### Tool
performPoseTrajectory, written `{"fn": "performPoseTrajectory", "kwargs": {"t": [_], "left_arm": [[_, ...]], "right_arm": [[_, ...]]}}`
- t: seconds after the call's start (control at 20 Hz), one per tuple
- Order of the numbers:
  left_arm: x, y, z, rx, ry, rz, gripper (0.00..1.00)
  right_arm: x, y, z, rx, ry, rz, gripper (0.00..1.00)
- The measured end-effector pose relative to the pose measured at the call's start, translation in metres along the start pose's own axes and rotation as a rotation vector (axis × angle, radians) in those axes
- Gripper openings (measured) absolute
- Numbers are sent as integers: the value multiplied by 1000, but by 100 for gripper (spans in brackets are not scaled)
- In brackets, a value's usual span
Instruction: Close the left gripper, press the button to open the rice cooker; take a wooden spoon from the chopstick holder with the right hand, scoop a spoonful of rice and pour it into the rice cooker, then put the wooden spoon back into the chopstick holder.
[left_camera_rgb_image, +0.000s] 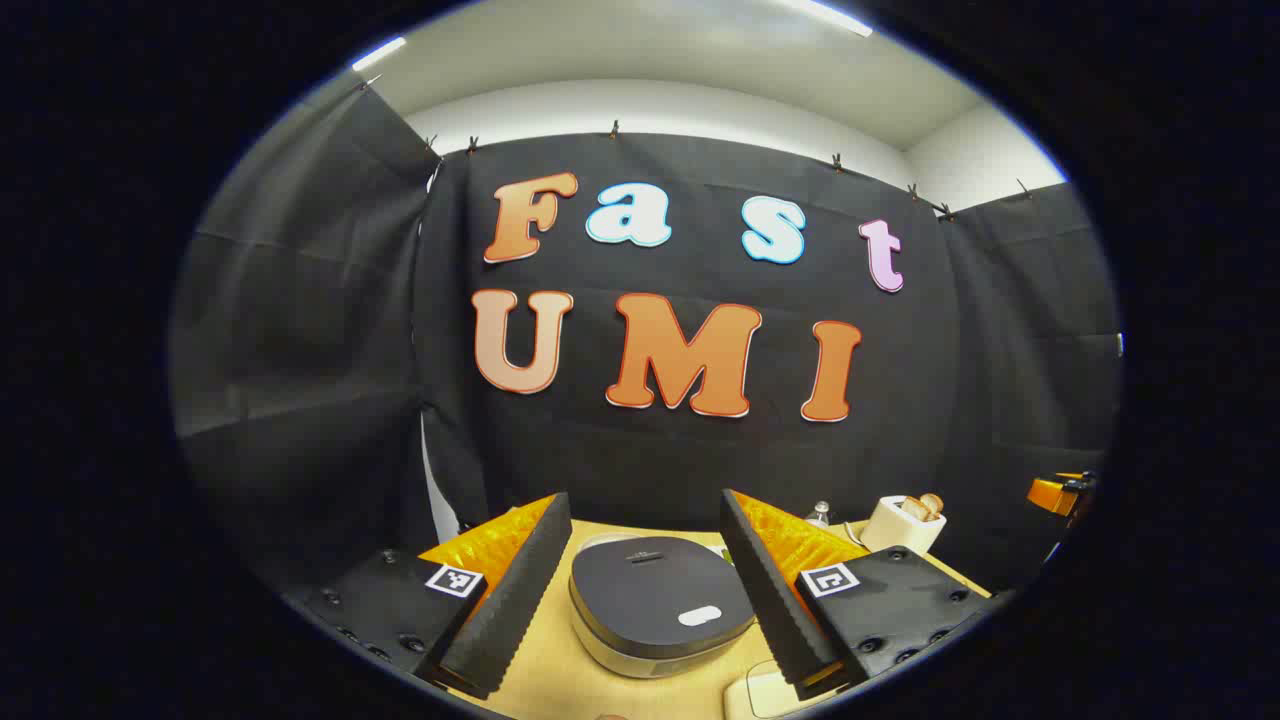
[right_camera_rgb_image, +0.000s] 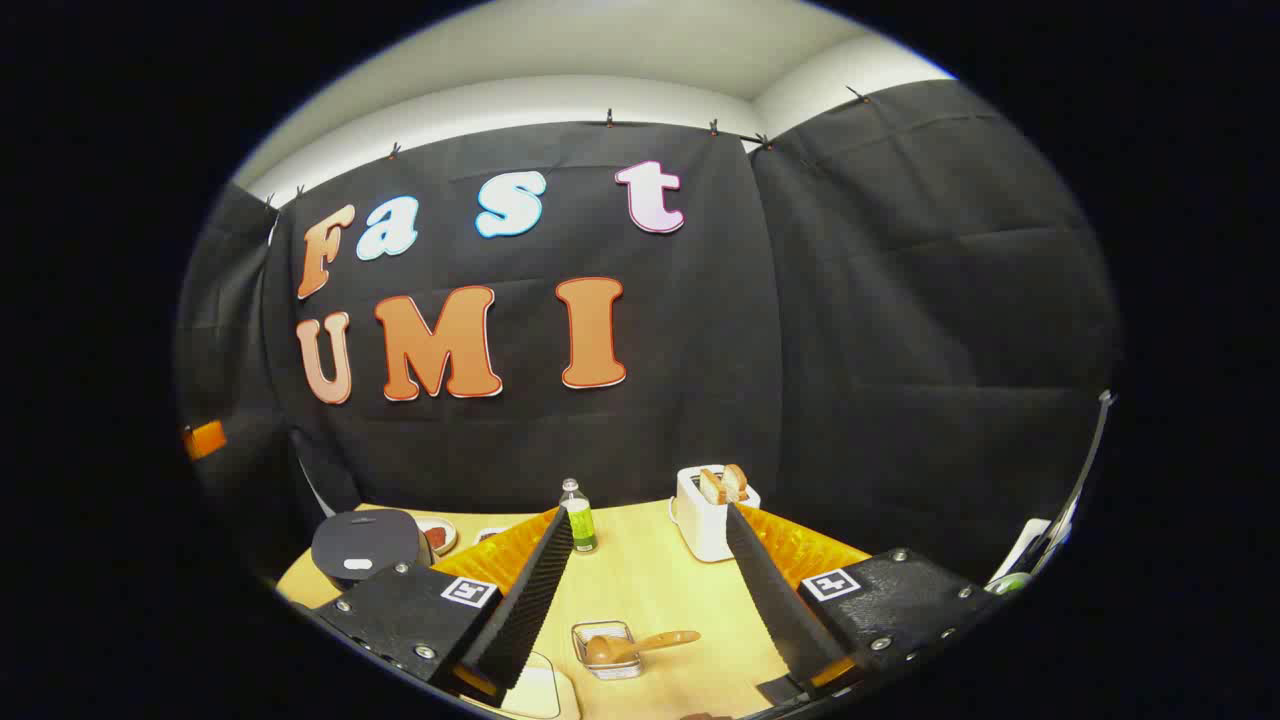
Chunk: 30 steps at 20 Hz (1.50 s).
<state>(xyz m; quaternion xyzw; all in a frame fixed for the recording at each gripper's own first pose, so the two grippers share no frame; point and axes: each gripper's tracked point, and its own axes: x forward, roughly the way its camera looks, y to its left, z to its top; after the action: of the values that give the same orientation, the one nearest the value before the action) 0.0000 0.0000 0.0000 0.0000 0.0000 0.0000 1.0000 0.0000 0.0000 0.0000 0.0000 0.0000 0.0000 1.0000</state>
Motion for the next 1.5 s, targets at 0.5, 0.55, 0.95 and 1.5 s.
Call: {"fn": "performPoseTrajectory", "kwargs": {"t": [0.5, 0.55, 0.95, 1.5], "left_arm": [[-12, -39, 5, -21, 16, -48, 99], [-14, -41, 4, -22, 22, -51, 99], [-30, 10, 16, 1, 12, 35, 98], [-25, 24, 16, -14, 21, 68, 100]], "right_arm": [[-17, -6, 24, 14, -34, -14, 100], [-23, -15, 24, 8, -34, -14, 100], [-24, 9, 27, 3, -37, 27, 95], [-24, 9, 31, -46, -45, 13, 95]]}}
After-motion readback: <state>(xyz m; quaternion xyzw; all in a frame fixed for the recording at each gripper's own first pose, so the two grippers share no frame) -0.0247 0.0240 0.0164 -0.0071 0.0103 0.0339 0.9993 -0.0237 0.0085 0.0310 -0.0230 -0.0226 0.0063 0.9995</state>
